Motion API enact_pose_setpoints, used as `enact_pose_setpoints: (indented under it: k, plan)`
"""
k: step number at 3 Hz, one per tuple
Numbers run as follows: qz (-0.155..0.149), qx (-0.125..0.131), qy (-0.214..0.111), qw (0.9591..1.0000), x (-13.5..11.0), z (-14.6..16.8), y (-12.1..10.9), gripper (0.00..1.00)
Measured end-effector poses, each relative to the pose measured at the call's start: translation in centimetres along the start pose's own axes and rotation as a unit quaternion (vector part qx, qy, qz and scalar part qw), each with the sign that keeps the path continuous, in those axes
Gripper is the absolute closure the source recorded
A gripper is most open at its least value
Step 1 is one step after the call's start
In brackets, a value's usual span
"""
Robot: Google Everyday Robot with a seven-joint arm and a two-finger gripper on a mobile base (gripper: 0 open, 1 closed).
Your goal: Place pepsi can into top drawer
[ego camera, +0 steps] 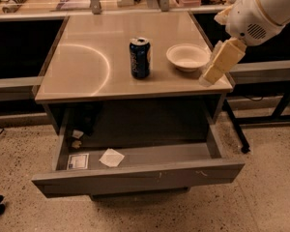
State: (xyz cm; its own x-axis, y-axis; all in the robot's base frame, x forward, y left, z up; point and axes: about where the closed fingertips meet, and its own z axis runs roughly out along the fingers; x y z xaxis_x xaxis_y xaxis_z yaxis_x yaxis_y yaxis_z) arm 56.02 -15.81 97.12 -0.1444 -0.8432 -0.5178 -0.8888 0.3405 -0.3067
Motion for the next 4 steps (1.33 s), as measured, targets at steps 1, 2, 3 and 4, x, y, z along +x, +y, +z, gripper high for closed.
enact_pose_setpoints:
  k: [1, 2, 3, 4]
  plan:
    - [0.010, 0.006, -0.016, 0.9998, -0.4, 1.0, -0.8, 0.00]
    - [0.020, 0.004, -0.050, 0.9986, -1.8, 3.0, -2.0, 0.00]
    - [0.020, -0.002, -0.082, 0.9964, -3.8, 5.3, -3.4, 0.00]
    - [0.014, -0.008, -0.107, 0.9942, -5.3, 8.0, -4.8, 0.00]
